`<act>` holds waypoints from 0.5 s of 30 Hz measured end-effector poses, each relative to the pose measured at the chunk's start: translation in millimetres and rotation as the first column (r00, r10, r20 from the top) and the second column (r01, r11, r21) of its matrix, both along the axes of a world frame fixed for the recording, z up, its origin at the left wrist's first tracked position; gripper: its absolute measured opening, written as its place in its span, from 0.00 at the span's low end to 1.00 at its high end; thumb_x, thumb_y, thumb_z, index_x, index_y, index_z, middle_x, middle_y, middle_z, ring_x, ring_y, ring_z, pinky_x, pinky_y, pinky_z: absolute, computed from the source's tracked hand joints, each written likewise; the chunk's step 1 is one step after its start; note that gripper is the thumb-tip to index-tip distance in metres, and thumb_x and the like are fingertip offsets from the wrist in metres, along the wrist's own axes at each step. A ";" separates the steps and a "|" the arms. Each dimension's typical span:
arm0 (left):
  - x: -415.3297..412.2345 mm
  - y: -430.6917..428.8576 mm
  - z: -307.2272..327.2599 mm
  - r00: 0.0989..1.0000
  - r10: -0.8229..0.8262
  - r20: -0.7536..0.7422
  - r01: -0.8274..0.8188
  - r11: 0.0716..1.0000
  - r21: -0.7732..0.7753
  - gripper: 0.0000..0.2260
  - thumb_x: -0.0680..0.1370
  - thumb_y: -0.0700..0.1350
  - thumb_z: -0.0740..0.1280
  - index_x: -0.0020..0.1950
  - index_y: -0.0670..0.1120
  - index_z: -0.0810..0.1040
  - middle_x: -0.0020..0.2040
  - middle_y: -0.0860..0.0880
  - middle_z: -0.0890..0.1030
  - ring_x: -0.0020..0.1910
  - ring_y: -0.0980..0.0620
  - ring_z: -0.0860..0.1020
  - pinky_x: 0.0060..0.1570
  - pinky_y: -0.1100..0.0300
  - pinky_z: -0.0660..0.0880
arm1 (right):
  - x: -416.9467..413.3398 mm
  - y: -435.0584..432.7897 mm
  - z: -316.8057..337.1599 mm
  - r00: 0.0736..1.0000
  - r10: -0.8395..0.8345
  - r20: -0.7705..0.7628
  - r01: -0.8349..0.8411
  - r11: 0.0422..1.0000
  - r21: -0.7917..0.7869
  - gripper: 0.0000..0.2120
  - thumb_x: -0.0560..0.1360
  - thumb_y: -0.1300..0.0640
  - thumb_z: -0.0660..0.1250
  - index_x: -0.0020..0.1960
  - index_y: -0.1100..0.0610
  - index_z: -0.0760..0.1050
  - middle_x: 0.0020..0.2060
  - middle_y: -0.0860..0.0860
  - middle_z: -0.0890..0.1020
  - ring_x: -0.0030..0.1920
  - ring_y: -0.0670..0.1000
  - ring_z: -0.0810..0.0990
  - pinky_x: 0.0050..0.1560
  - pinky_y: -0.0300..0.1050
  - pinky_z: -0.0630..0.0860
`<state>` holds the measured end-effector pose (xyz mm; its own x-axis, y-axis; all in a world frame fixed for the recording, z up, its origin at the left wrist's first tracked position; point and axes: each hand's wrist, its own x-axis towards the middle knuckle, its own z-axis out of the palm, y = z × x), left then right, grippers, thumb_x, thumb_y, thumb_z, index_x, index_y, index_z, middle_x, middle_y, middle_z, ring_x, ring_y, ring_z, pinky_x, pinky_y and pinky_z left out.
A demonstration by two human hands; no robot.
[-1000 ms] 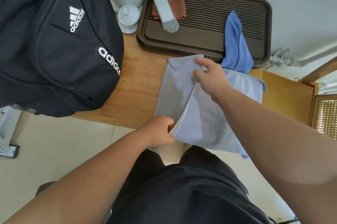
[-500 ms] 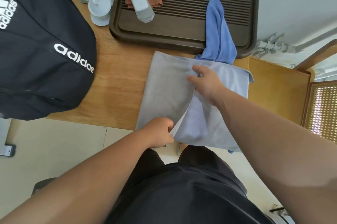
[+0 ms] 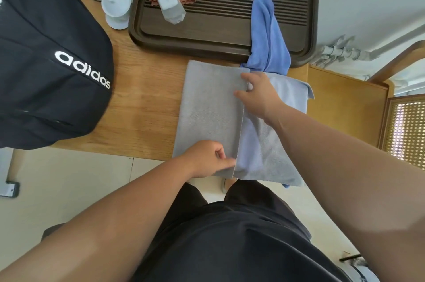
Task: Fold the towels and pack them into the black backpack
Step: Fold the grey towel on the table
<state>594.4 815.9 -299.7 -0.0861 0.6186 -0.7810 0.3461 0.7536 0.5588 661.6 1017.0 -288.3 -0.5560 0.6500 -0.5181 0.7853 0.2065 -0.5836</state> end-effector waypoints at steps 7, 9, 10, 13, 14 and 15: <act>-36.6 -26.1 -11.5 0.773 0.343 -0.534 -0.276 0.939 0.203 0.11 0.77 0.53 0.69 0.46 0.49 0.71 0.41 0.51 0.76 0.39 0.49 0.76 0.36 0.54 0.72 | 10.5 -32.7 -3.4 0.986 0.158 0.055 -0.167 0.952 0.257 0.25 0.77 0.48 0.67 0.73 0.49 0.70 0.69 0.50 0.66 0.68 0.54 0.68 0.65 0.47 0.69; -47.4 -38.0 -18.6 0.735 0.366 -0.570 -0.331 0.928 0.169 0.14 0.76 0.56 0.71 0.50 0.50 0.70 0.45 0.52 0.75 0.41 0.50 0.76 0.36 0.56 0.69 | 7.1 -42.3 -4.6 0.951 0.289 0.110 -0.308 0.916 0.258 0.26 0.78 0.46 0.66 0.74 0.49 0.69 0.71 0.50 0.65 0.70 0.55 0.66 0.69 0.51 0.68; -51.3 -42.1 -22.2 0.736 0.359 -0.574 -0.352 0.927 0.129 0.16 0.75 0.57 0.71 0.51 0.51 0.69 0.46 0.53 0.75 0.43 0.50 0.76 0.37 0.57 0.69 | 4.7 -47.0 -6.1 0.918 0.362 0.160 -0.393 0.884 0.253 0.27 0.78 0.44 0.65 0.75 0.48 0.67 0.73 0.50 0.64 0.72 0.55 0.64 0.70 0.53 0.66; -57.3 -45.7 -30.3 0.750 0.309 -0.585 -0.348 0.936 0.048 0.14 0.76 0.58 0.70 0.46 0.49 0.73 0.46 0.52 0.78 0.40 0.52 0.76 0.32 0.58 0.66 | -2.6 -60.3 -13.3 0.772 0.532 0.347 -0.615 0.763 0.199 0.31 0.79 0.38 0.61 0.80 0.42 0.58 0.80 0.49 0.54 0.79 0.57 0.52 0.77 0.58 0.53; -58.0 -44.2 -30.9 0.759 0.304 -0.575 -0.341 0.939 0.046 0.13 0.77 0.57 0.70 0.43 0.49 0.75 0.44 0.51 0.79 0.37 0.53 0.76 0.30 0.59 0.65 | -4.6 -64.3 -16.1 0.722 0.566 0.398 -0.665 0.727 0.171 0.33 0.79 0.37 0.59 0.80 0.41 0.54 0.81 0.48 0.49 0.81 0.57 0.46 0.78 0.61 0.48; -58.4 -42.0 -29.9 0.772 0.310 -0.555 -0.341 0.939 0.050 0.12 0.78 0.54 0.70 0.40 0.49 0.75 0.41 0.50 0.79 0.35 0.53 0.75 0.29 0.59 0.64 | -6.8 -68.4 -18.2 0.677 0.590 0.440 -0.704 0.694 0.152 0.34 0.79 0.36 0.58 0.81 0.40 0.50 0.82 0.47 0.44 0.81 0.57 0.42 0.78 0.64 0.43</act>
